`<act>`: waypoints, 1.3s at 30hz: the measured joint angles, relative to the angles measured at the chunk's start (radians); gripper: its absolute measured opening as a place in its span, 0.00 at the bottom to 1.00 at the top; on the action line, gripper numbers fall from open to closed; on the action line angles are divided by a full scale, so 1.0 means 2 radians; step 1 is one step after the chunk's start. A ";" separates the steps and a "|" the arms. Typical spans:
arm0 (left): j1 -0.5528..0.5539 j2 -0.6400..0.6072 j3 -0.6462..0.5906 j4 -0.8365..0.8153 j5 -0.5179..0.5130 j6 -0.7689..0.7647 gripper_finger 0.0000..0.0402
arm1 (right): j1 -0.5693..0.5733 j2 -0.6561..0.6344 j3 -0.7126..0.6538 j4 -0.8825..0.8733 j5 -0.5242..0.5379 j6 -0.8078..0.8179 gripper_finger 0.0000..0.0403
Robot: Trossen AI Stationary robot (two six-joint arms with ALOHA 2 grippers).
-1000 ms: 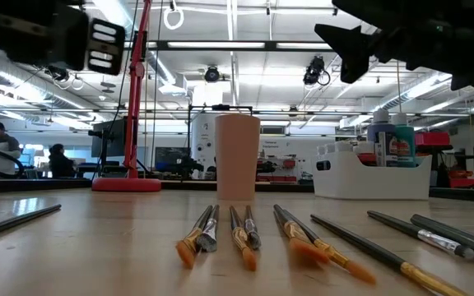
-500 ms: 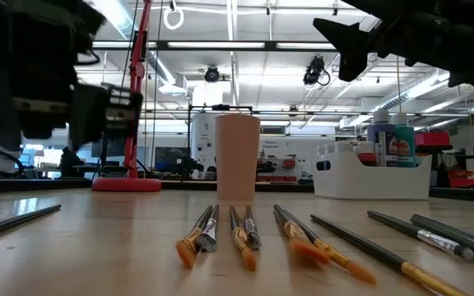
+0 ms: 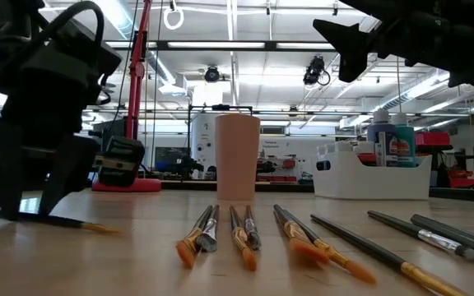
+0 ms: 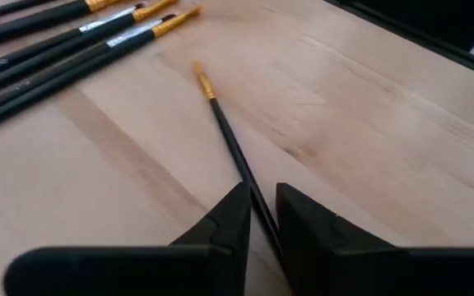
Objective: Pick & Place Paint Supplies
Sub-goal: Put the orange paintbrush into the orange cup
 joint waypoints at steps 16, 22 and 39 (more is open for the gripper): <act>0.007 0.000 0.004 0.029 -0.129 0.027 0.03 | 0.000 0.000 0.000 0.005 0.000 0.001 0.61; 0.028 0.000 0.004 0.027 -0.121 0.015 0.03 | 0.000 0.000 0.001 -0.001 0.086 0.022 0.61; 0.133 0.000 0.004 0.023 -0.159 -0.012 0.03 | 0.000 0.014 0.013 -0.176 0.087 -0.016 0.61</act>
